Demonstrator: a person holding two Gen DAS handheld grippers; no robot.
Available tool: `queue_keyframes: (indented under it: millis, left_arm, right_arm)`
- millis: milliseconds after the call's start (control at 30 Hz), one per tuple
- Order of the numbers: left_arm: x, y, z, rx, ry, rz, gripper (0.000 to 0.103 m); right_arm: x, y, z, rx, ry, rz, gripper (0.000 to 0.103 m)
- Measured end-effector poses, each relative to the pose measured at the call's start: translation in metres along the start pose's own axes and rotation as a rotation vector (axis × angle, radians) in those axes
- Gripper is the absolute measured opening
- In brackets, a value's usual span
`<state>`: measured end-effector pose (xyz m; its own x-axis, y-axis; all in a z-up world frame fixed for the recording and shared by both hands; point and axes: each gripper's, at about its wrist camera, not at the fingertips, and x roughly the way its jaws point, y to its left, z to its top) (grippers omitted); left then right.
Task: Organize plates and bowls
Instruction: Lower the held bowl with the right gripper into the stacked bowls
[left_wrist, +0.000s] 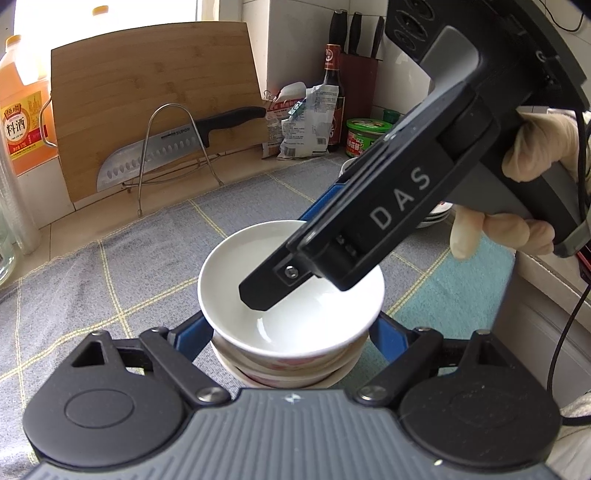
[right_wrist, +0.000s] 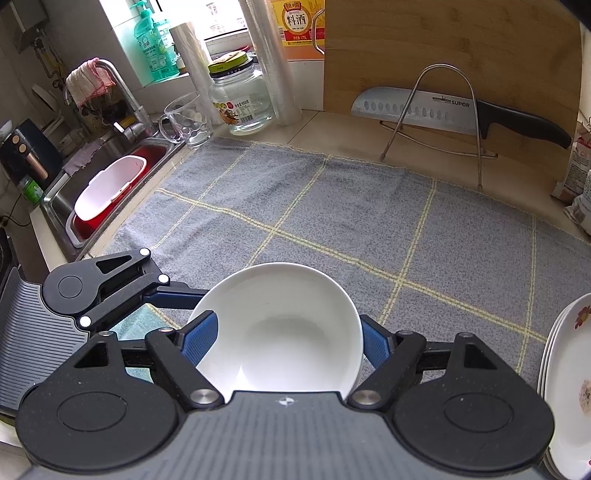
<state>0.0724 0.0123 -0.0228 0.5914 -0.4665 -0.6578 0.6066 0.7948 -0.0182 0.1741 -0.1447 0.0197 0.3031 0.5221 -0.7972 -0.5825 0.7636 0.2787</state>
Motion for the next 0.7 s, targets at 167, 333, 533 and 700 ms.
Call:
queue_keyframes:
  millis: [167,333,533,700]
  left_arm:
    - [0.001,0.0,0.0,0.007,0.001,0.003,0.091]
    - [0.002,0.0,0.0,0.008,0.004,0.006,0.093]
    - [-0.002,0.0,-0.002,0.011,-0.006,-0.006,0.096]
    - [-0.007,-0.001,-0.004,0.017,-0.006,0.0,0.096]
  right_arm:
    - [0.001,0.0,0.0,-0.002,0.001,-0.002,0.085]
    - [0.002,-0.002,-0.001,0.006,-0.001,0.004,0.085]
    - [0.001,0.002,-0.002,-0.005,-0.017,-0.004,0.097]
    - [0.001,0.004,-0.003,-0.022,-0.024,-0.021,0.102]
